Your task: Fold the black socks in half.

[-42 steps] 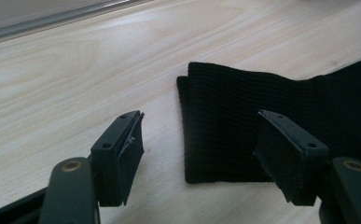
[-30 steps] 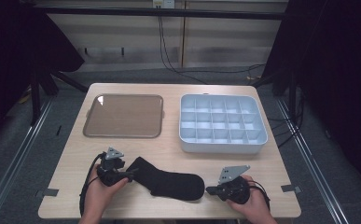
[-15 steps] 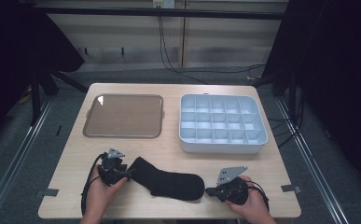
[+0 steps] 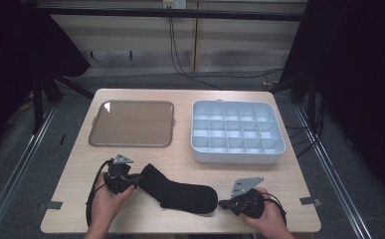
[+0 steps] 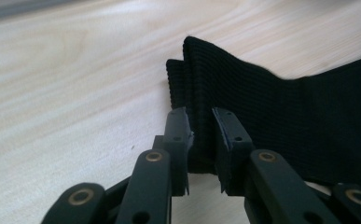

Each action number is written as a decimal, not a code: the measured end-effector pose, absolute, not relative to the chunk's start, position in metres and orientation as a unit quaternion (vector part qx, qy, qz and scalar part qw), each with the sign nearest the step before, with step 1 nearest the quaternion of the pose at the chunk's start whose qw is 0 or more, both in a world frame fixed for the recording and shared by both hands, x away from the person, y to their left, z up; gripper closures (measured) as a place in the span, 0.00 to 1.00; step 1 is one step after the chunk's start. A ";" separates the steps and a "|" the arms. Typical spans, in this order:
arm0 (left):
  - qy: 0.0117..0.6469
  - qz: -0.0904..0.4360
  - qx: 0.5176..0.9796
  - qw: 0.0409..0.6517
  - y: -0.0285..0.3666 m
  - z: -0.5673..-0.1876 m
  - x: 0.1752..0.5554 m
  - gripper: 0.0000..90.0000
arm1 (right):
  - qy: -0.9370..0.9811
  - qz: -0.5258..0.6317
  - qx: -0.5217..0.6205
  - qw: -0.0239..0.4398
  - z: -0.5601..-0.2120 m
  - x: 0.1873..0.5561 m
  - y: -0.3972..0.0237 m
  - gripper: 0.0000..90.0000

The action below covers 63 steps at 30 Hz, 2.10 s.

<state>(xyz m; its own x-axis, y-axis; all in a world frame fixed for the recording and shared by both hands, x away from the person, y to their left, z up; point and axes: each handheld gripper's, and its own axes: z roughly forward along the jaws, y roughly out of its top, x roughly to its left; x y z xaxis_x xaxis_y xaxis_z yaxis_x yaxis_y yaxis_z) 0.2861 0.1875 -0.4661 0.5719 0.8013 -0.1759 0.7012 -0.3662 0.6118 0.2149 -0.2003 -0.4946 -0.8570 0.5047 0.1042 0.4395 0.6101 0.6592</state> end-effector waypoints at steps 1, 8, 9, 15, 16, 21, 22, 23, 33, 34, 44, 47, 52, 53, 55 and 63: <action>0.455 0.077 0.822 0.334 0.187 -0.464 0.285 0.85 | 0.897 0.353 0.263 0.044 -0.495 0.215 -0.201 1.00; 0.442 0.085 0.823 0.347 0.183 -0.452 0.282 0.85 | 0.896 0.355 0.264 0.045 -0.495 0.215 -0.199 1.00; 0.438 0.086 0.824 0.349 0.182 -0.450 0.282 0.85 | 0.896 0.356 0.264 0.045 -0.495 0.215 -0.199 1.00; 0.428 0.090 0.825 0.357 0.175 -0.441 0.279 0.85 | 0.893 0.357 0.271 0.042 -0.495 0.215 -0.198 1.00; 0.426 0.091 0.826 0.357 0.174 -0.440 0.279 0.85 | 0.893 0.357 0.270 0.042 -0.495 0.215 -0.199 1.00; 0.416 0.097 0.829 0.361 0.168 -0.435 0.277 0.85 | 0.894 0.355 0.270 0.044 -0.495 0.215 -0.198 1.00; 0.415 0.095 0.829 0.363 0.166 -0.434 0.276 0.85 | 0.894 0.356 0.270 0.044 -0.495 0.215 -0.198 1.00; 0.412 0.095 0.830 0.364 0.165 -0.433 0.276 0.85 | 0.892 0.357 0.273 0.044 -0.495 0.215 -0.198 1.00; 0.395 0.091 0.833 0.377 0.153 -0.424 0.271 0.85 | 0.892 0.358 0.271 0.042 -0.495 0.216 -0.198 1.00; 0.392 0.090 0.834 0.378 0.151 -0.423 0.270 0.85 | 0.892 0.358 0.272 0.042 -0.495 0.216 -0.198 1.00; 0.362 0.084 0.846 0.382 0.132 -0.418 0.264 0.86 | 0.893 0.357 0.272 0.040 -0.495 0.216 -0.198 1.00; 0.354 0.079 0.850 0.382 0.125 -0.419 0.262 0.86 | 0.893 0.357 0.272 0.041 -0.495 0.216 -0.198 1.00; 0.344 0.074 0.856 0.379 0.116 -0.419 0.260 0.86 | 0.892 0.357 0.273 0.042 -0.495 0.216 -0.197 1.00; 0.342 0.071 0.856 0.380 0.114 -0.420 0.259 0.86 | 0.892 0.359 0.274 0.040 -0.495 0.216 -0.197 1.00; 0.334 0.070 0.861 0.377 0.109 -0.420 0.258 0.86 | 0.890 0.360 0.276 0.041 -0.495 0.216 -0.197 1.00; 0.310 0.063 0.874 0.369 0.089 -0.424 0.251 0.86 | 0.888 0.362 0.281 0.040 -0.496 0.216 -0.197 1.00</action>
